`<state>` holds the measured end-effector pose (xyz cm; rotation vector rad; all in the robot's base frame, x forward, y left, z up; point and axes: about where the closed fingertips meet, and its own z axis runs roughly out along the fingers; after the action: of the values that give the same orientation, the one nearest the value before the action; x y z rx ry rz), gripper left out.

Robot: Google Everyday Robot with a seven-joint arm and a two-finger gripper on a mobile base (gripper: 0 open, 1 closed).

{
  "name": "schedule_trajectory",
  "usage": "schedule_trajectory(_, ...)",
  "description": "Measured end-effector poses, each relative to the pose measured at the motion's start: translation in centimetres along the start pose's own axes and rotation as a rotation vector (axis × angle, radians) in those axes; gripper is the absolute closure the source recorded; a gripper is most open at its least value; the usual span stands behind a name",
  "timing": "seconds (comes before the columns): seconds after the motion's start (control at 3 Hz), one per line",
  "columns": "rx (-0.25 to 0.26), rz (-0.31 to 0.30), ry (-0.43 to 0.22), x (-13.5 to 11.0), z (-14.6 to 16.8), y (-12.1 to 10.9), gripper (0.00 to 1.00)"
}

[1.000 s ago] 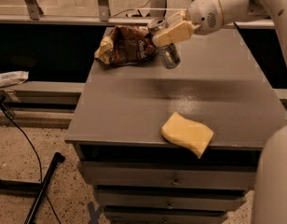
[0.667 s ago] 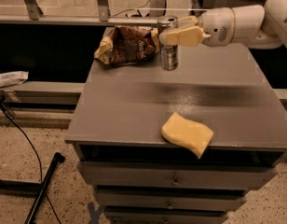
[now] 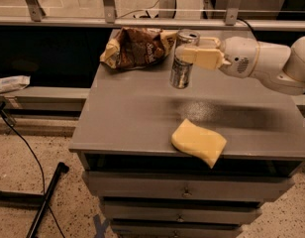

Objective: Place redbull can upright

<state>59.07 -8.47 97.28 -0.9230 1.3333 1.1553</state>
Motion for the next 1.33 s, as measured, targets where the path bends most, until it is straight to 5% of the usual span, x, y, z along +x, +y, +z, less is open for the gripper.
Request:
schedule_trajectory(0.33, 0.049, 0.011, 0.064, 1.7, -0.4, 0.4, 1.00)
schedule_trajectory(0.67, 0.110, -0.008, 0.126, 4.4, -0.9, 0.3, 0.74)
schedule_trajectory(1.33, 0.133, -0.059, 0.147, 5.7, -0.6, -0.1, 0.28)
